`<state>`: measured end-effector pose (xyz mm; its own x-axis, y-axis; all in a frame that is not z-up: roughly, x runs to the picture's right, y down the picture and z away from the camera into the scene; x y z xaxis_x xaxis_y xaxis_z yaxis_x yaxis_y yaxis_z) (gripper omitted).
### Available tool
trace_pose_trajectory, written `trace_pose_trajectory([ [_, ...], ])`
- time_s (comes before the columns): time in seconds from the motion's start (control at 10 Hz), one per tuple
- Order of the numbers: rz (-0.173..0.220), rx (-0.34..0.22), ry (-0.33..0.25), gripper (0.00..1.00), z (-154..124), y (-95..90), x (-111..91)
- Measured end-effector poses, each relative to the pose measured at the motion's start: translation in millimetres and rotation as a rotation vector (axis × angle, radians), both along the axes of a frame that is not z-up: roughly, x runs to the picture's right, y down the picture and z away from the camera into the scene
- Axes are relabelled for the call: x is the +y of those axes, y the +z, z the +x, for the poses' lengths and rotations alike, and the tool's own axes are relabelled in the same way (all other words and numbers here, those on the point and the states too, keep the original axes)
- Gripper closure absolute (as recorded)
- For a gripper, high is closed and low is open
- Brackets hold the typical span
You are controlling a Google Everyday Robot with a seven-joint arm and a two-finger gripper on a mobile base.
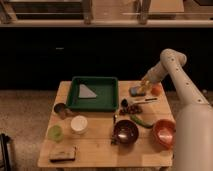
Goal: Place banana in table surface
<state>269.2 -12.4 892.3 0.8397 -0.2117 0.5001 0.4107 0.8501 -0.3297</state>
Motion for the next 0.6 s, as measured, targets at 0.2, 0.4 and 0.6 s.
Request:
trace_pose_trajectory([
  [0.2, -0.017, -0.01, -0.007, 0.95, 6, -4.9, 12],
  [0.4, -0.038, -0.028, -0.02, 0.95, 6, -5.9, 22],
  [0.6, -0.066, -0.037, -0.029, 0.95, 9, -5.9, 35],
])
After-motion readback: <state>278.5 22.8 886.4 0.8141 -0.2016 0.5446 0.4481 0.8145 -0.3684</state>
